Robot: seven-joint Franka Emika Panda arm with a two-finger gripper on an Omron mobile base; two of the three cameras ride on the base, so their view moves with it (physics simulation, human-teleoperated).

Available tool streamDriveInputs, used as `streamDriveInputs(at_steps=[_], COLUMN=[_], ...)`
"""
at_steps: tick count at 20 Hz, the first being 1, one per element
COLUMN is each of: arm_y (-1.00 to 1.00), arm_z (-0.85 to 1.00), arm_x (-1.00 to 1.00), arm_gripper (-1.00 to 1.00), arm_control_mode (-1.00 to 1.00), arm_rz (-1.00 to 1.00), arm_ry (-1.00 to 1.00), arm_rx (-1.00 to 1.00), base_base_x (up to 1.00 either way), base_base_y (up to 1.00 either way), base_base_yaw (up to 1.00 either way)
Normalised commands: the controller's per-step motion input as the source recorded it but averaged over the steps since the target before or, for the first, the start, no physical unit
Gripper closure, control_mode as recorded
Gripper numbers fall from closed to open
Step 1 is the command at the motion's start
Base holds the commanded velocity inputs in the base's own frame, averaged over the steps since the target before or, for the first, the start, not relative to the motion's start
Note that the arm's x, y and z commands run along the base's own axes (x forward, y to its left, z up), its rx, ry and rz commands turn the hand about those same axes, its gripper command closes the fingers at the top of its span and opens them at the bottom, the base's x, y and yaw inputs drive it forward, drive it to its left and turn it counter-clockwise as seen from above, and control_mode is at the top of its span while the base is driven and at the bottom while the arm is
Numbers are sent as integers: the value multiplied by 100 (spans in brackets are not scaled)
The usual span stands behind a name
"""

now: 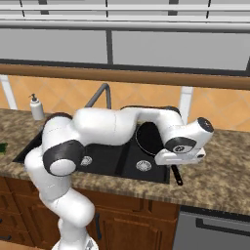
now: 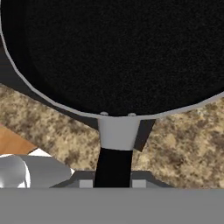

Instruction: Pick the pan and sponge and place them into the sink. Then turn on the water.

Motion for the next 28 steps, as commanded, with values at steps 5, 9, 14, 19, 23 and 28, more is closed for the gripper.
streamDriveInputs(at_steps=[5, 9, 14, 19, 23, 28], arm_y=[87, 77, 72, 66, 63, 60], arm_z=[25, 20, 9, 2, 13, 18], arm_x=[-1, 0, 0, -5, -5, -14], arm_gripper=[100, 100, 100, 100, 100, 100], arm_control_mode=[-100, -100, -100, -100, -100, -100], arm_rz=[19, 22, 23, 21, 22, 21], arm_ry=[-1, 0, 0, -1, 0, 0], arm_rx=[0, 0, 0, 0, 0, 0], base_base_x=[0, 0, 0, 0, 0, 0], base_base_y=[0, 0, 0, 0, 0, 0], base_base_yaw=[0, 0, 0, 0, 0, 0])
